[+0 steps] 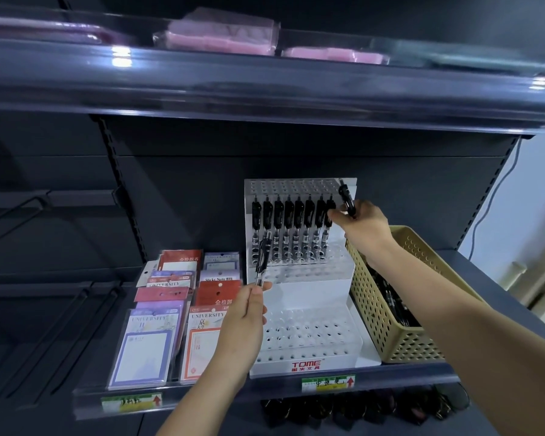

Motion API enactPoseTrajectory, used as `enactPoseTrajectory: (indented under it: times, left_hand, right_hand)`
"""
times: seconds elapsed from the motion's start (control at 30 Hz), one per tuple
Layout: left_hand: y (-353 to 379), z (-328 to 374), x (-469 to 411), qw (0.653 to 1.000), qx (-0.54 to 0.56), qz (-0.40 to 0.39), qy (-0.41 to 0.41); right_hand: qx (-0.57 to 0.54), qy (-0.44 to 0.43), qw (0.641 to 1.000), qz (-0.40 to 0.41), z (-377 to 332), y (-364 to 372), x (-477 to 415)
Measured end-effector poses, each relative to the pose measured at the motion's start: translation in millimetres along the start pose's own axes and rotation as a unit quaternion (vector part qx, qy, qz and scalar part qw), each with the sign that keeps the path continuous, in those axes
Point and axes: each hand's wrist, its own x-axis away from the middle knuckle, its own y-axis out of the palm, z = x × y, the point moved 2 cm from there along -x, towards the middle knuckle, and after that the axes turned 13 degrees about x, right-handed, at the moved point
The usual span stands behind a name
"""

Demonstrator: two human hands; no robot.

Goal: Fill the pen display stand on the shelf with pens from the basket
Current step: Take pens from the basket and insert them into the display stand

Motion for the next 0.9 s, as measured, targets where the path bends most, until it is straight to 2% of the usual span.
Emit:
enactPoseTrajectory:
  times: [0.13,0.3,0.5,0.6,0.73,0.8,0.9]
  left_hand:
    - [0.8,0.1,1.3,1.0,0.003,0.002,0.002]
    - [7.8,-2.6,5.8,1.0,0.0,-0.005,-0.002]
    - [11.0,-2.7,8.5,1.0,0.003,-0.004,-0.005]
    - [15.2,-1.7,10.0,1.0,0.004,-0.005,0.001]
    - [23.4,-1.1,16.0,0.999,0.014,-0.028,-0.008]
    - [28.4,0.7,20.4,0.999,0.024,-0.045,-0.01]
    - [34.1,4.3,27.1,0.998,0.029,-0.062,-0.012]
  right_hand:
    - [-0.048,0.002,0.999,0.008,11.2,-4.8,7.5]
    - [-0.146,0.051,0.987,-0.049,21.3,-2.9,23.6]
    - [-0.237,0.067,0.968,-0.053,20.3,-7.0,40.6]
    - [-0.345,0.109,0.926,-0.107,13.5,-7.1,57.0]
    - [-0.5,0.158,0.827,-0.2,5.7,-1.1,82.1]
    - [-0.548,0.159,0.789,-0.23,2.4,6.2,91.4]
    - [-0.595,0.154,0.749,-0.247,-3.6,18.5,100.6]
